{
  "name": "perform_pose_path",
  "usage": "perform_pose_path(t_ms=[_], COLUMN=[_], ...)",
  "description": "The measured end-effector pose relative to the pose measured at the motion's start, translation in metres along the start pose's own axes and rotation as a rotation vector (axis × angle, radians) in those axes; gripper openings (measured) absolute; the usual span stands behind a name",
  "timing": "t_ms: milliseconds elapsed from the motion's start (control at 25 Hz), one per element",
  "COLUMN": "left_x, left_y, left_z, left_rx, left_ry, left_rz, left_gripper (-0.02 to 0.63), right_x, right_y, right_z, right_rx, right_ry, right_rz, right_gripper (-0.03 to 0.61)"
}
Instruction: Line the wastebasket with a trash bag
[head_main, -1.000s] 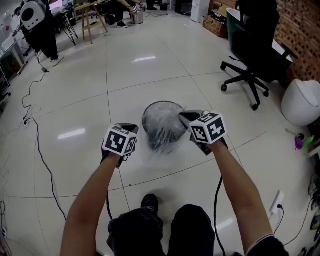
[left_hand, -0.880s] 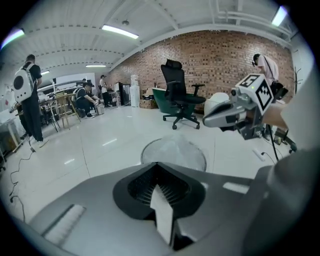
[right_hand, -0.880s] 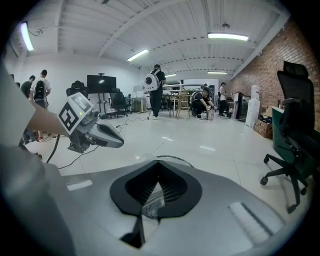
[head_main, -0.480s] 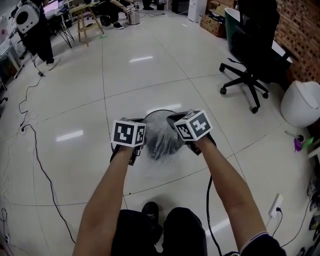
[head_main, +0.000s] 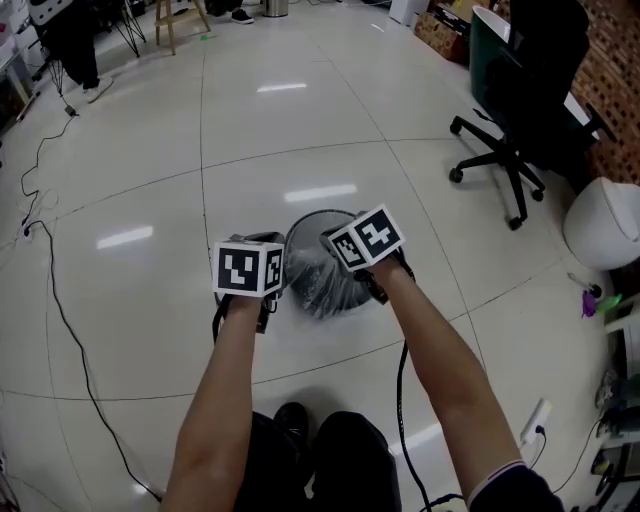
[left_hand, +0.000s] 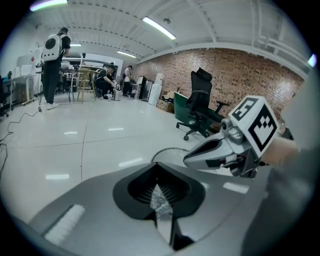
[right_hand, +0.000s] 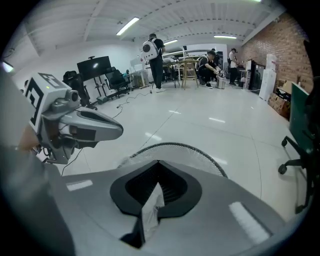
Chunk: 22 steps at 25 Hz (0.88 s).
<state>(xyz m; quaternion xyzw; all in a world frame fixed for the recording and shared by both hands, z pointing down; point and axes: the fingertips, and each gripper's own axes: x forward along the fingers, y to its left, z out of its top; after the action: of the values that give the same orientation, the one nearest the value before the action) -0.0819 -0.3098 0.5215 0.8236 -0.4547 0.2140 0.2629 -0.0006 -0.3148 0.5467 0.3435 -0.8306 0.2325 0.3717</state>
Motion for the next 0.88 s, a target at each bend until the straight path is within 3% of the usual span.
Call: perform_pose_path(t_ms=[400,880], left_x=[0.017,0.038], left_y=[0.012,0.029], left_z=[-0.014,-0.033], left_rx=[-0.013,-0.02], left_ry=[0.012,0.064], left_rz=[-0.012,-0.005], left_gripper=[0.011,0.011], right_x=[0.063,0.115], right_y=[-0.01,-0.027], right_z=[-0.035,-0.058], right_rx=[0.081,0.155], right_ry=[0.084,0.109], right_rz=[0.012,0.027], right_gripper=[0.002,0.002])
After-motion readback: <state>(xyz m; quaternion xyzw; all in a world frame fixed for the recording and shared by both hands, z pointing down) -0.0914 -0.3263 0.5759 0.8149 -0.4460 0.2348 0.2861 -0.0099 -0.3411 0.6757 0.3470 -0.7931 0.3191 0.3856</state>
